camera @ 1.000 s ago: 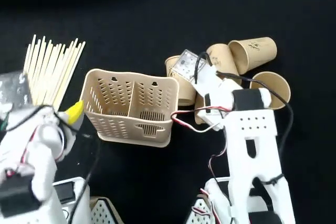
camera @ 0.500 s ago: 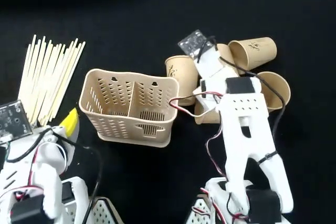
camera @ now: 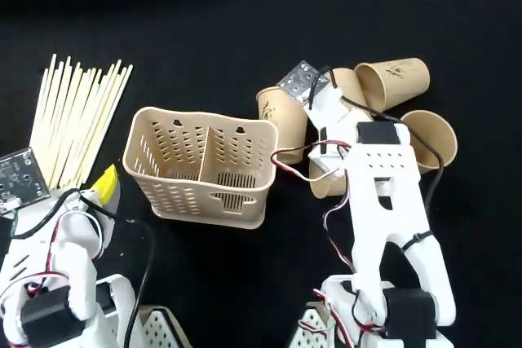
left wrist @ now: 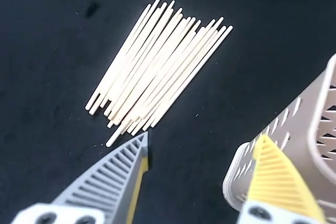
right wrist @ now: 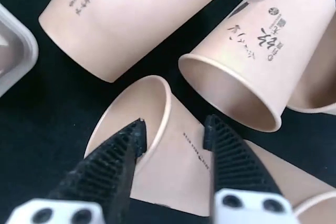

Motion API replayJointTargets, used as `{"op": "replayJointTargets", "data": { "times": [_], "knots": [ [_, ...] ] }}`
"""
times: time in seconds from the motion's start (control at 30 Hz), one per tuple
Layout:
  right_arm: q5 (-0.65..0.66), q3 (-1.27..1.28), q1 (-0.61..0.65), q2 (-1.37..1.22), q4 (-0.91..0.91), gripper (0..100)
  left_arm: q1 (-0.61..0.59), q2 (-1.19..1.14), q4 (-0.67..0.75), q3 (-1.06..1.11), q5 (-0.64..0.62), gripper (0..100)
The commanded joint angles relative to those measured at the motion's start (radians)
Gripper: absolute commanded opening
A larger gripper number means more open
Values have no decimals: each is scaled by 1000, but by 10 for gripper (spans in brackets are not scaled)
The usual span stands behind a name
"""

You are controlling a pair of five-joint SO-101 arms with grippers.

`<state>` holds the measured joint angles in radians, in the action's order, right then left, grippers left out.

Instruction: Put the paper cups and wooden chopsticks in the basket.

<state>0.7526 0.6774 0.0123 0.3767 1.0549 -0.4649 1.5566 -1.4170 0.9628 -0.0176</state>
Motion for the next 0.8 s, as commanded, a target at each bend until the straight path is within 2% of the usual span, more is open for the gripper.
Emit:
{"op": "replayJointTargets", "data": {
  "times": [0.0, 0.07, 0.13, 0.3, 0.5, 0.77],
  "knots": [
    [48, 22, -5, 13, -3, 76, -12, 3, 18, 8, -5, 307],
    [64, 39, -8, 36, -14, 6, -12, 3, 17, 8, -3, 307],
    [66, 45, -11, 64, -15, 28, -12, 3, 17, 8, -3, 307],
    [61, 47, -11, 182, -5, 11, -12, 3, 15, 8, -3, 307],
    [54, 19, -6, 389, 130, 11, -12, 3, 14, 10, -3, 307],
    [-166, -240, -5, 549, 350, 11, -12, 3, 14, 13, -5, 307]
  ]
}}
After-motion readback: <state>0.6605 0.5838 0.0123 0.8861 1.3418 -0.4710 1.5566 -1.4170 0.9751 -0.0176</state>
